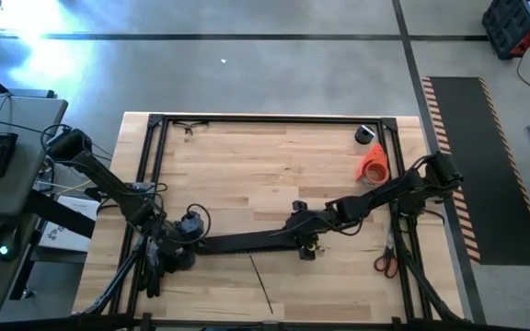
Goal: Ziptie cables
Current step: Close the black cable duct with a black cable duct lid
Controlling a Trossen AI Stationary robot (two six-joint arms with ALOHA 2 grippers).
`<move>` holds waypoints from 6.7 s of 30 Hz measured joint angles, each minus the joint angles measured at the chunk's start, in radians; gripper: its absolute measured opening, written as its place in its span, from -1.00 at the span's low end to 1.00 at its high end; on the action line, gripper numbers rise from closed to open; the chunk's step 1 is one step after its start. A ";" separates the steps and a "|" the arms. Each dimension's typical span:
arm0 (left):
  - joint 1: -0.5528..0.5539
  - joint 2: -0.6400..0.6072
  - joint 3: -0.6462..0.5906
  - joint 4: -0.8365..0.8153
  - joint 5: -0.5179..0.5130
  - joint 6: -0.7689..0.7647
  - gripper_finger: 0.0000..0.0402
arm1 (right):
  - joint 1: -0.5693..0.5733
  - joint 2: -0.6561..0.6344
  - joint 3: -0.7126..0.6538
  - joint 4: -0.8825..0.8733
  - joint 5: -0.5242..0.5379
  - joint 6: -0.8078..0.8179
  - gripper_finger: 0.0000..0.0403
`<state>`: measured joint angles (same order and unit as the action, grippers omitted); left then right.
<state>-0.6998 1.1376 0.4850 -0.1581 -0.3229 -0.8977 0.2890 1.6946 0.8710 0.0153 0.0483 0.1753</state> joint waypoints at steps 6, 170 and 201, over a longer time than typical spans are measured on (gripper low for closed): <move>0.000 0.056 0.000 0.000 0.004 -0.015 -1.00 | 0.000 0.000 0.001 -0.010 -0.003 0.000 0.02; 0.275 0.479 0.542 -0.097 0.079 0.542 0.41 | 0.012 0.000 -0.001 -0.042 0.012 0.029 0.02; 0.330 0.586 0.356 0.328 0.098 0.528 -1.00 | 0.013 0.001 -0.002 -0.065 0.011 0.054 0.01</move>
<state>-0.3698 1.7241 0.8406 0.1697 -0.2253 -0.3694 0.3019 1.6955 0.8692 -0.0499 0.0597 0.2293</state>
